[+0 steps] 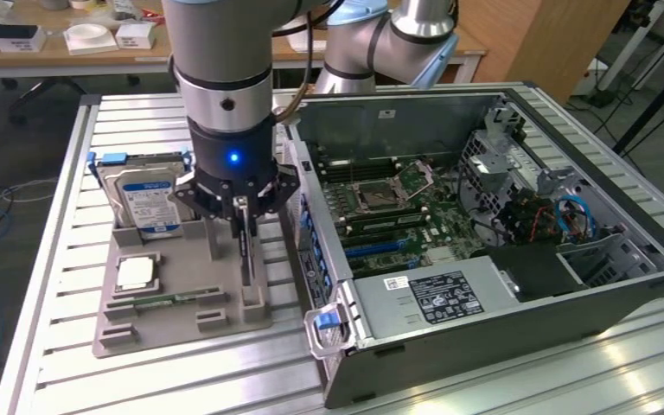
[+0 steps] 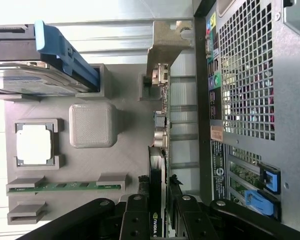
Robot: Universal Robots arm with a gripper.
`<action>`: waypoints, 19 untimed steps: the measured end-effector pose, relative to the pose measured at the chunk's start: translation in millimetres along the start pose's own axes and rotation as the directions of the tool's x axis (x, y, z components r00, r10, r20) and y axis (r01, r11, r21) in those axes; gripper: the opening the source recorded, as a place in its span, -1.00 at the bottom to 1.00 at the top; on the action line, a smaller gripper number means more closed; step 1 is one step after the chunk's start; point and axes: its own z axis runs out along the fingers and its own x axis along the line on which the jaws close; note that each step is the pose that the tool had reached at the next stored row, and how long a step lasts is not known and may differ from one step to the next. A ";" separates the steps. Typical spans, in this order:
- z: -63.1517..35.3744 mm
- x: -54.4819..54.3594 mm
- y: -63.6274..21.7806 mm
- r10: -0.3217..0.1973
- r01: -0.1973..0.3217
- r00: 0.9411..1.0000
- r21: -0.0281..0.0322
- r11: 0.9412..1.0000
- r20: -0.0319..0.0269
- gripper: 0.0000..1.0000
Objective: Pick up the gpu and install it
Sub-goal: 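Pick up the gpu and move the gpu toward the slot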
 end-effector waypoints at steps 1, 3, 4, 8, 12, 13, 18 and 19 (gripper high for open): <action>-0.8 0.0 0.0 0.000 0.000 1.000 0.000 1.000 0.000 -0.48; -2.3 -0.1 0.1 0.000 0.000 1.000 0.000 1.000 0.000 -0.48; -3.2 -0.1 0.1 0.000 0.000 1.000 0.000 1.000 0.000 -0.48; -7.2 -0.2 0.3 0.000 0.000 1.000 0.000 1.000 0.000 -0.48; -11.3 -0.3 0.5 0.000 0.000 1.000 0.000 1.000 0.000 -0.48; -12.4 -0.3 0.6 0.000 0.000 1.000 0.000 1.000 0.000 -0.48; -18.2 -0.4 0.8 0.000 0.000 1.000 0.000 1.000 0.000 -0.48; -19.4 -0.4 0.9 0.000 0.000 1.000 0.000 1.000 0.000 -0.48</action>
